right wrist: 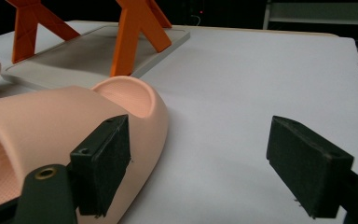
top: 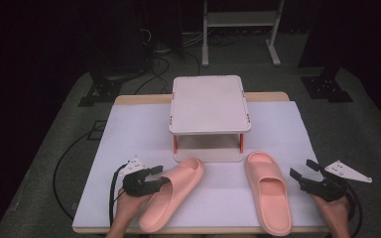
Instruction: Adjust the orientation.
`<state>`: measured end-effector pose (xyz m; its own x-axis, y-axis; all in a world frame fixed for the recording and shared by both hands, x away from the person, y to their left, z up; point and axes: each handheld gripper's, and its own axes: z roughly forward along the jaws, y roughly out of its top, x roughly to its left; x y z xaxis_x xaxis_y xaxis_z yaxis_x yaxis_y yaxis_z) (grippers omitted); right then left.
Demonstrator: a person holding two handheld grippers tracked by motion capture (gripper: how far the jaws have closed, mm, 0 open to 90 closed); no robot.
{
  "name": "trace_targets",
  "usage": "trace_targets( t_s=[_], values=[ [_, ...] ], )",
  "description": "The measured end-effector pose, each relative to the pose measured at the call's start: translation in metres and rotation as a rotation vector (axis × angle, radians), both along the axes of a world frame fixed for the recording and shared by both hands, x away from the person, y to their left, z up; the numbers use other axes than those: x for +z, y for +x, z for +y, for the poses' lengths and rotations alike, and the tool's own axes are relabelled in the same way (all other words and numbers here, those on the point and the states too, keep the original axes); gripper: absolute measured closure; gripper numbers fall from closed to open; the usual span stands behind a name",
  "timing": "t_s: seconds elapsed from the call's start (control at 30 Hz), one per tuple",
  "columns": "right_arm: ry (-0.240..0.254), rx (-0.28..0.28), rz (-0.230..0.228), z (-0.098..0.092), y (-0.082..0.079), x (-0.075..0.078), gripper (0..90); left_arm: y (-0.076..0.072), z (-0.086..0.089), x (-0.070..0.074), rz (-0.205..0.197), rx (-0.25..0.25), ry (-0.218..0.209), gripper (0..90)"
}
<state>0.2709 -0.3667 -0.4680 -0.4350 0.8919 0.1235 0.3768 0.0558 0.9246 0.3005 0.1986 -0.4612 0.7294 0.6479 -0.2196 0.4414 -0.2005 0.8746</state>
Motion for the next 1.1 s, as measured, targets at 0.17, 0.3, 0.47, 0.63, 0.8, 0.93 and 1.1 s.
trace_targets(
  t_s=[0.17, 0.3, 0.47, 0.63, 0.8, 0.93, 1.1],
  values=[
    [0.003, 0.014, -0.006, 0.000, -0.002, 0.001, 20.7, -0.002, -0.004, 0.000, -0.003, -0.018, 0.014, 47.7],
    [0.023, 0.028, -0.021, -0.001, -0.004, 0.002, 20.5, -0.004, -0.009, -0.001, -0.007, -0.033, 0.033, 48.8],
    [0.031, 0.052, -0.030, -0.002, -0.007, 0.003, 20.6, -0.006, -0.014, -0.001, -0.011, -0.054, 0.053, 50.2],
    [0.043, 0.083, -0.033, -0.002, -0.010, 0.004, 20.6, -0.008, -0.019, -0.002, -0.019, -0.071, 0.070, 52.6],
    [0.057, 0.118, -0.047, 0.000, -0.013, 0.007, 20.6, -0.009, -0.020, -0.001, -0.034, -0.060, 0.085, 54.3],
    [0.056, 0.146, -0.047, 0.005, -0.016, 0.009, 20.6, -0.012, -0.022, -0.001, -0.046, -0.048, 0.104, 56.2],
    [0.050, 0.161, -0.038, 0.006, -0.019, 0.009, 20.6, -0.012, -0.022, -0.001, -0.056, -0.041, 0.118, 58.6]
  ],
)
